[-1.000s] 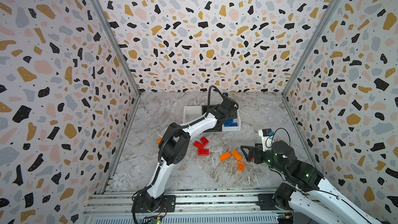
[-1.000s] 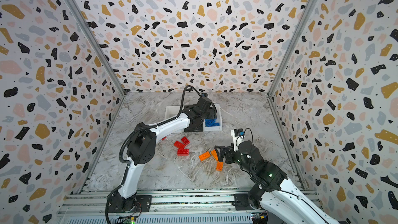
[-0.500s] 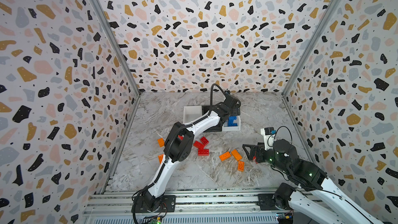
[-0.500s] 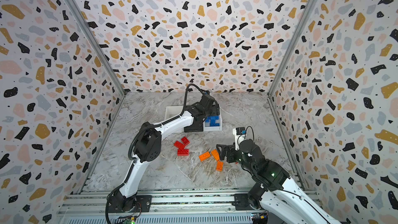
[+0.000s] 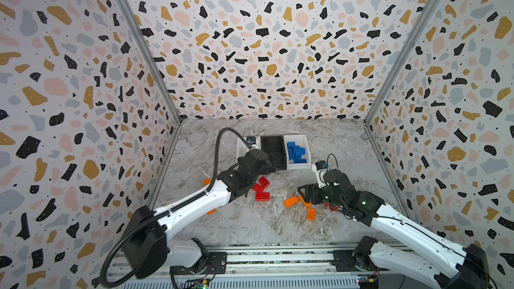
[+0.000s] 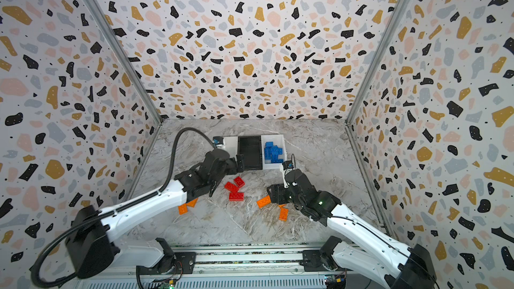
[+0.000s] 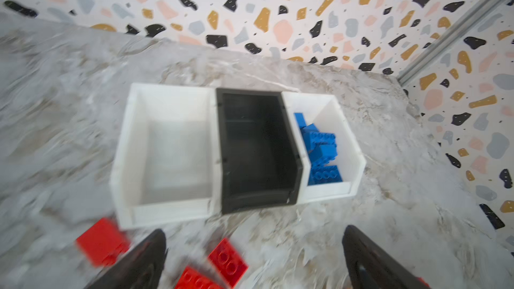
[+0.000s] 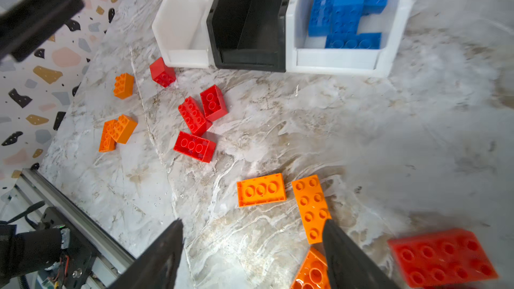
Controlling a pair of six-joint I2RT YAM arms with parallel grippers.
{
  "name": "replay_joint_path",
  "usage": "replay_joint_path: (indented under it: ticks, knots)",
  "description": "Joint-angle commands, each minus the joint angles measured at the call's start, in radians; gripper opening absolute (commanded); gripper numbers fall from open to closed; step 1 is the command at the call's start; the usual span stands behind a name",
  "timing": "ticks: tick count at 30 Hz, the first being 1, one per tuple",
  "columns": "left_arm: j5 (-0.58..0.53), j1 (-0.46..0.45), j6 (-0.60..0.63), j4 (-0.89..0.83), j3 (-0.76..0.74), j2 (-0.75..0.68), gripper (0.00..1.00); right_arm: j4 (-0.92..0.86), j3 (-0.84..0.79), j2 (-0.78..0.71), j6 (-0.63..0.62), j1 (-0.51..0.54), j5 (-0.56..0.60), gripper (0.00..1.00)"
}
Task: Sort the legos into containers by color
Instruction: 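Withdraw the left gripper while the right gripper reaches toward the red bricks, then lower the right gripper onto a red 2x2 brick and grasp it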
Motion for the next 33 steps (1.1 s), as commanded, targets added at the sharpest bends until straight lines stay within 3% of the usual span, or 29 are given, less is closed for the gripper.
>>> replay_joint_path:
  ticks: [1, 7, 12, 22, 33]
  knots:
    - [-0.096, -0.001, -0.075, -0.022, -0.162, -0.142, 1.0, 0.122, 0.028, 0.122, -0.042, 0.019, -0.097, 0.72]
    - [-0.136, 0.002, -0.163, -0.07, -0.372, -0.43, 1.0, 0.175, 0.159, 0.4, -0.101, 0.069, -0.102, 0.66]
    - [-0.146, 0.0, -0.191, -0.118, -0.418, -0.54, 1.0, 0.21, 0.264, 0.571, -0.135, 0.071, -0.12, 0.62]
    - [-0.138, 0.001, -0.212, -0.12, -0.481, -0.592, 1.0, 0.224, 0.44, 0.804, -0.147, 0.086, -0.095, 0.56]
    - [-0.159, 0.002, -0.216, -0.139, -0.503, -0.638, 1.0, 0.229, 0.53, 0.921, -0.145, 0.1, -0.045, 0.54]
